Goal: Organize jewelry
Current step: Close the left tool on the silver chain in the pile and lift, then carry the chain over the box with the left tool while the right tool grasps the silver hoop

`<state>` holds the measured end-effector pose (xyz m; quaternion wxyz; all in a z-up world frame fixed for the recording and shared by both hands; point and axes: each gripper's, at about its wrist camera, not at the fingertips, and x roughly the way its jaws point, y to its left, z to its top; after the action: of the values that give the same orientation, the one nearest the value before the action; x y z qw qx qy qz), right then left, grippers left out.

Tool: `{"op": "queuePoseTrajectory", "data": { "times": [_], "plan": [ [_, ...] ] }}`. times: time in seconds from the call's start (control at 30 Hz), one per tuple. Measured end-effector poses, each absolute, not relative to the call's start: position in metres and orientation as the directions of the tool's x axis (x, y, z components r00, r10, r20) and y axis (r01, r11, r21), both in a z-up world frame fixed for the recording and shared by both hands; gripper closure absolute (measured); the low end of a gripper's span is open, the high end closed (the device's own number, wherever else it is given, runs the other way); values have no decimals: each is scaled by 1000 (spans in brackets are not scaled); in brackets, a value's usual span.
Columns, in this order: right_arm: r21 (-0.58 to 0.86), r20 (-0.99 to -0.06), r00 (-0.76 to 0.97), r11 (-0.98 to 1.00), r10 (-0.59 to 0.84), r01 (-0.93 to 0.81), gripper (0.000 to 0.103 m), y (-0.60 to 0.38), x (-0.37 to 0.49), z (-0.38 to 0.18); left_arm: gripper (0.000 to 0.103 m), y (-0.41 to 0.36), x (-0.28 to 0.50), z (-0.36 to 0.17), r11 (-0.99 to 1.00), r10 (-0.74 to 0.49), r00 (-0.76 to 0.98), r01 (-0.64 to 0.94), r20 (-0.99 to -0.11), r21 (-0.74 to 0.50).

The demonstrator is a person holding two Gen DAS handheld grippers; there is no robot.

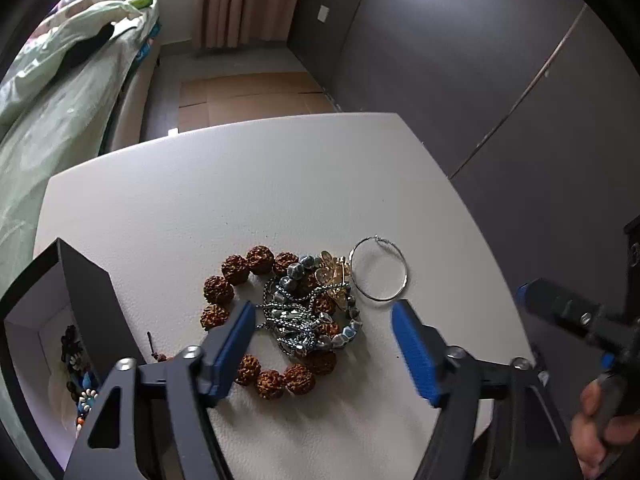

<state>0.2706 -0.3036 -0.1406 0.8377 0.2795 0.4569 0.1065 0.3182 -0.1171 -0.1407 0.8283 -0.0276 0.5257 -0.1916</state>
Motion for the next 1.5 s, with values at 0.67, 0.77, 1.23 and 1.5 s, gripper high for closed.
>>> {"op": "queuePoseTrajectory", "data": {
  "times": [0.67, 0.77, 1.23, 1.5],
  "plan": [
    [554, -727, 516, 831, 453, 53, 26, -289, 280, -148, 98, -95, 308, -106, 930, -352, 472, 275, -808, -245],
    [557, -730, 509, 829, 457, 54, 26, -283, 284, -151, 98, -86, 303, -90, 921, -382, 499, 274, -778, -277],
    [302, -837, 478, 953, 267, -3, 59, -243, 330, -150, 98, -43, 291, -39, 900, -434, 601, 252, -671, -356],
    [217, -880, 426, 976, 209, -29, 64, -239, 349, -165, 98, -19, 283, -25, 900, -427, 636, 233, -642, -368]
  ]
}}
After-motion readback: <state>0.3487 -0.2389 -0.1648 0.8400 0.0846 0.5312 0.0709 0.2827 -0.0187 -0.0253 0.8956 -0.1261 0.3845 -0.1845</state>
